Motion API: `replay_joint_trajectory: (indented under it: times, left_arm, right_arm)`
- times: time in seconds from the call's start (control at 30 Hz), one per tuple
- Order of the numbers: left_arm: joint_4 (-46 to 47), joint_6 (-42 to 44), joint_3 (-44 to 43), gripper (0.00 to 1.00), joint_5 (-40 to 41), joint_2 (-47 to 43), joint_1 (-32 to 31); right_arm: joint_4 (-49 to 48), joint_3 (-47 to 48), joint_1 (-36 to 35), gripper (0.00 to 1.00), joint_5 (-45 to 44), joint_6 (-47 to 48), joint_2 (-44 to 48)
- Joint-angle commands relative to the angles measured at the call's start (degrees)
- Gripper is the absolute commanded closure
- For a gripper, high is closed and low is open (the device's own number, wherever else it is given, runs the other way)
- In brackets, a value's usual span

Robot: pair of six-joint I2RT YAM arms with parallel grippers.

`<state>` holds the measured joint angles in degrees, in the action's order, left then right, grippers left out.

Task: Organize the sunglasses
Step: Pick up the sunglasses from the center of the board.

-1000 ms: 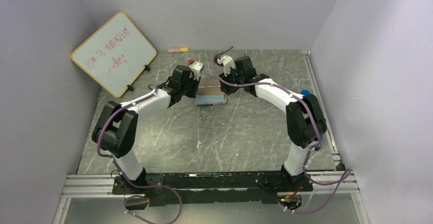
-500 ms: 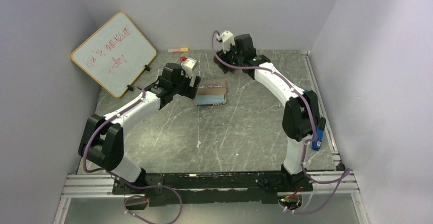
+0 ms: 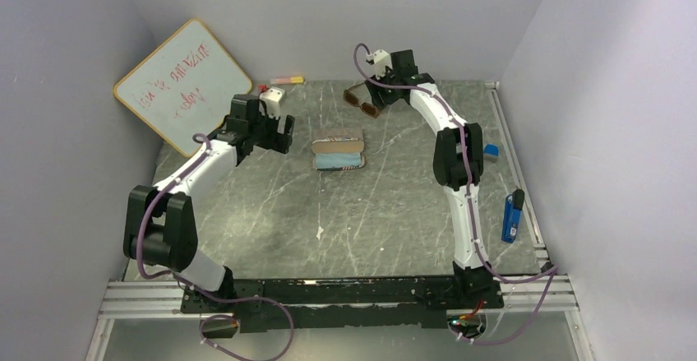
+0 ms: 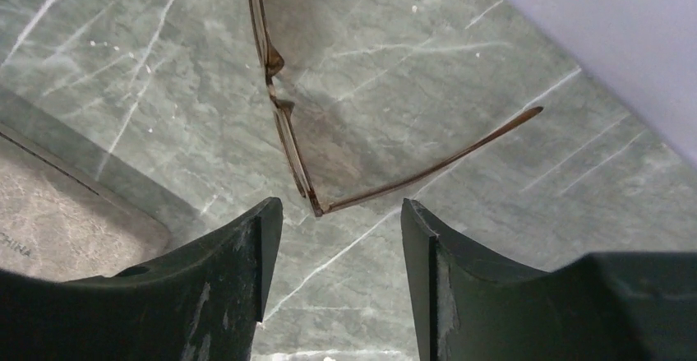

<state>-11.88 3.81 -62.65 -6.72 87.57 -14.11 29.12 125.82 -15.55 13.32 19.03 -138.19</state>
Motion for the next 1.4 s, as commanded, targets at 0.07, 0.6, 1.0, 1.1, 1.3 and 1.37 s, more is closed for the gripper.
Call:
replay_joint_trajectory:
  times: [0.07, 0.6, 1.0, 1.1, 1.3, 1.37]
  left_arm:
    - [1.83, -0.54, 0.43, 0.04, -3.21, -1.63, 1.36]
    - [3.55, -0.21, 2.63, 0.04, -2.14, -2.06, 1.71]
    - [3.88, -0.25, 3.04, 0.04, -2.27, -1.48, 1.89]
    - [3.92, -0.21, 3.06, 0.04, -2.24, -1.46, 1.97]
    - [3.82, -0.4, 3.11, 0.04, -2.43, -1.19, 2.07]
    - [3.85, -0.43, 3.02, 0.04, -2.47, -1.18, 2.15]
  right_arm:
    - [-1.94, 1.43, -0.03, 0.44, 5.54, 3.83, -0.76]
    - [-5.37, 5.2, 0.75, 0.6, 11.32, 4.11, -8.27]
    - [-6.96, 6.59, 1.22, 0.53, 13.94, 2.44, -8.93]
    - [-6.92, 6.88, 1.22, 0.57, 14.09, 2.33, -8.95]
    - [-6.35, 5.64, 1.22, 0.72, 14.7, 3.31, -8.25]
    - [-6.19, 4.74, 1.22, 0.74, 14.95, 3.59, -7.55]
